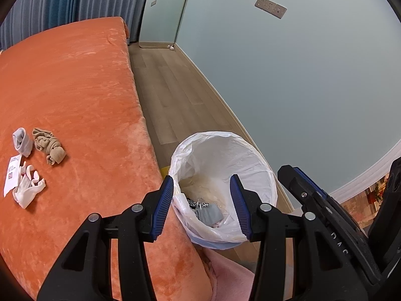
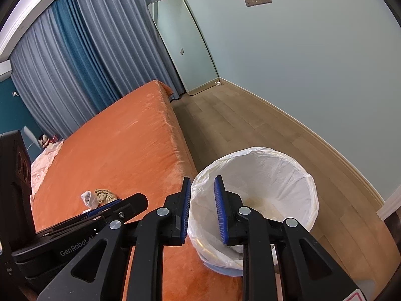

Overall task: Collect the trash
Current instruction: 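Move both open tools back toward the remaining clutter on the bed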

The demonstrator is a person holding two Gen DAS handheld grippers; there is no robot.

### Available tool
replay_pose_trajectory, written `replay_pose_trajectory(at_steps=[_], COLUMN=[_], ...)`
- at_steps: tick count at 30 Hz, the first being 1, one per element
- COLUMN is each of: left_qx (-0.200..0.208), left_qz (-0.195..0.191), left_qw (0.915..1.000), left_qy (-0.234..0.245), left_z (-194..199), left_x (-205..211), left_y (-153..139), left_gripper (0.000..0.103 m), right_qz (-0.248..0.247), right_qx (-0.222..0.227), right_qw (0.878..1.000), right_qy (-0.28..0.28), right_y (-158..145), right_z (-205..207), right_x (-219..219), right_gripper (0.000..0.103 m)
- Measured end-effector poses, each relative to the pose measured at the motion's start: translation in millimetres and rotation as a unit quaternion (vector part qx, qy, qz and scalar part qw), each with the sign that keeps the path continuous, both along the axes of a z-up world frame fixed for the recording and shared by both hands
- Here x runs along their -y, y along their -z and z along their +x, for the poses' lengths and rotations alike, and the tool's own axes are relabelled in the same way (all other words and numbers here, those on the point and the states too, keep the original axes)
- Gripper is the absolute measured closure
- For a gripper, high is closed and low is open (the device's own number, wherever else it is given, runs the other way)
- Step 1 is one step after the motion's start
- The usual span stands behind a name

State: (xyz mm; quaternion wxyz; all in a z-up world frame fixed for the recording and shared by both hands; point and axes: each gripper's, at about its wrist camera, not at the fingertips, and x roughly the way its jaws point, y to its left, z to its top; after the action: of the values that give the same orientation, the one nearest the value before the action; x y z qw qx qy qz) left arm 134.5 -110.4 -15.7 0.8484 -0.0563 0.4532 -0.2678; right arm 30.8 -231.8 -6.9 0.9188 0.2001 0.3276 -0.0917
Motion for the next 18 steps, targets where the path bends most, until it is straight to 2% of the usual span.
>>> replay_pose_trajectory(at_steps=[18], left_qx=[0.001], left_qz=[-0.011], left_qw=[0.9994], left_qy=[-0.032], left_z=[-1], left_x=[-45], left_y=[-3], left_gripper=[0.058], right_qz=[-0.010], right_qx=[-0.007], right_qw=[0.999], right_qy=[-0.032], right_y=[-3], right_z=[4], right_x=[-36], right_gripper=[0.081])
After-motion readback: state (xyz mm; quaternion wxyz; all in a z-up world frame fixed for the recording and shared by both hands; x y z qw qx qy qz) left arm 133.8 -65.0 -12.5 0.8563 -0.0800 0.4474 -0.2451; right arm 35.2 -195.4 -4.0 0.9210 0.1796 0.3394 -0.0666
